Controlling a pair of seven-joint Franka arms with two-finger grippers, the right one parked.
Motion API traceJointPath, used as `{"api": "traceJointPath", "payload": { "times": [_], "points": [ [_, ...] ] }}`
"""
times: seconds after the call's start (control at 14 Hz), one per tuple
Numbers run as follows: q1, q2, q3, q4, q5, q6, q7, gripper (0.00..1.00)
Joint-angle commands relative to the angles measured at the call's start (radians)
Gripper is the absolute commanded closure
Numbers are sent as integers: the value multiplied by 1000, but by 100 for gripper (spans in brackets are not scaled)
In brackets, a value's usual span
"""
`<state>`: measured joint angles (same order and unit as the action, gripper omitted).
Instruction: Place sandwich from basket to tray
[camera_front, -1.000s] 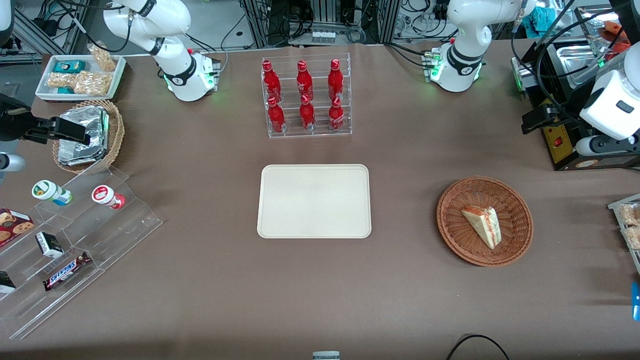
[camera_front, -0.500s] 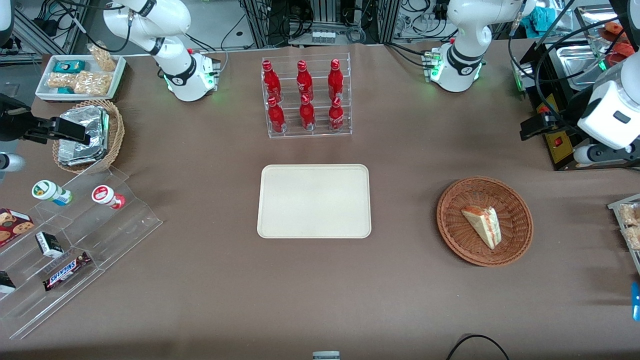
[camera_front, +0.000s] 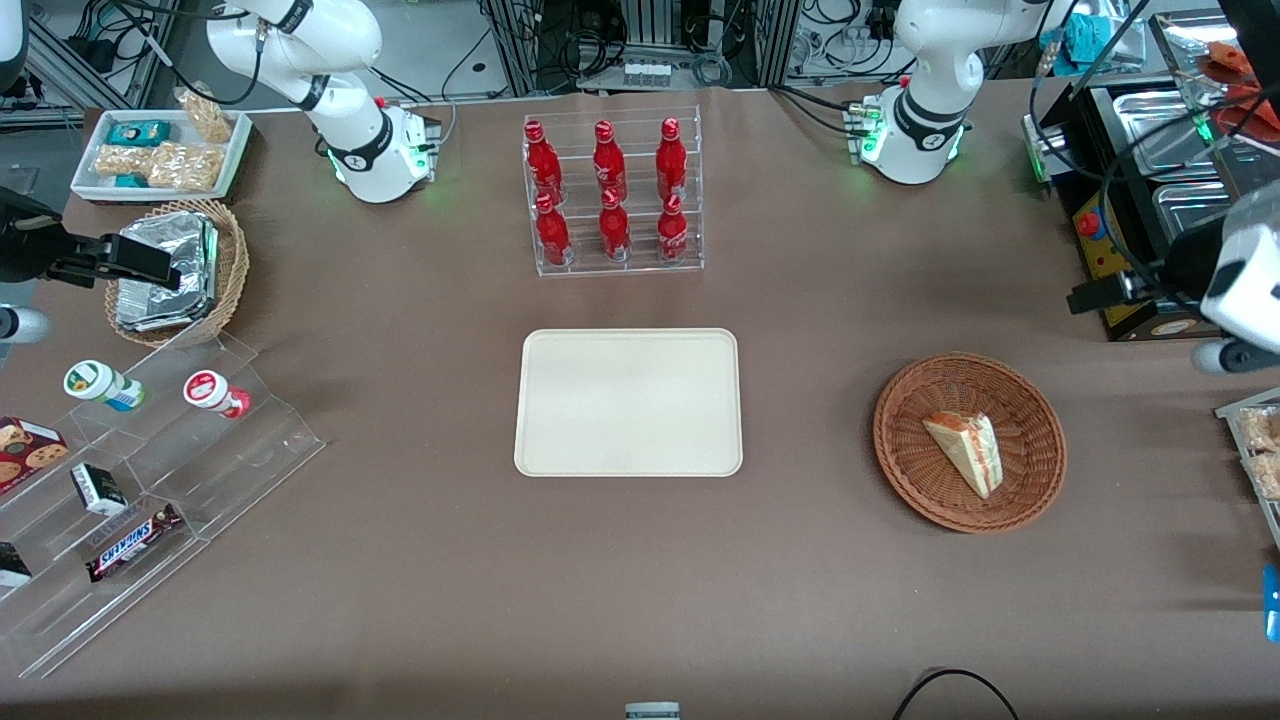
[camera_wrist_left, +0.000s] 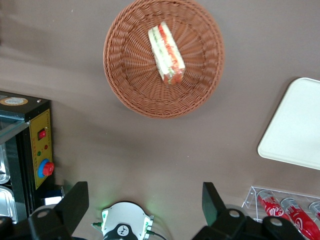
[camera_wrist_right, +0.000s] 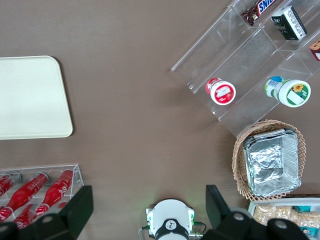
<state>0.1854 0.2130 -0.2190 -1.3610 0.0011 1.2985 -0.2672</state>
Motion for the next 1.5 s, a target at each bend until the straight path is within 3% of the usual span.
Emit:
{"api": "traceJointPath", "payload": {
  "times": [0.0,0.5,0.86,1.43],
  "points": [
    [26,49,-8,-19,-4,31,-20,0],
    [54,16,9,-430,-13,586,-94,0],
    [45,87,6,-510,-13,819,-246,0],
    [-7,206,1,-517,-12,946,-323,0]
  ]
}}
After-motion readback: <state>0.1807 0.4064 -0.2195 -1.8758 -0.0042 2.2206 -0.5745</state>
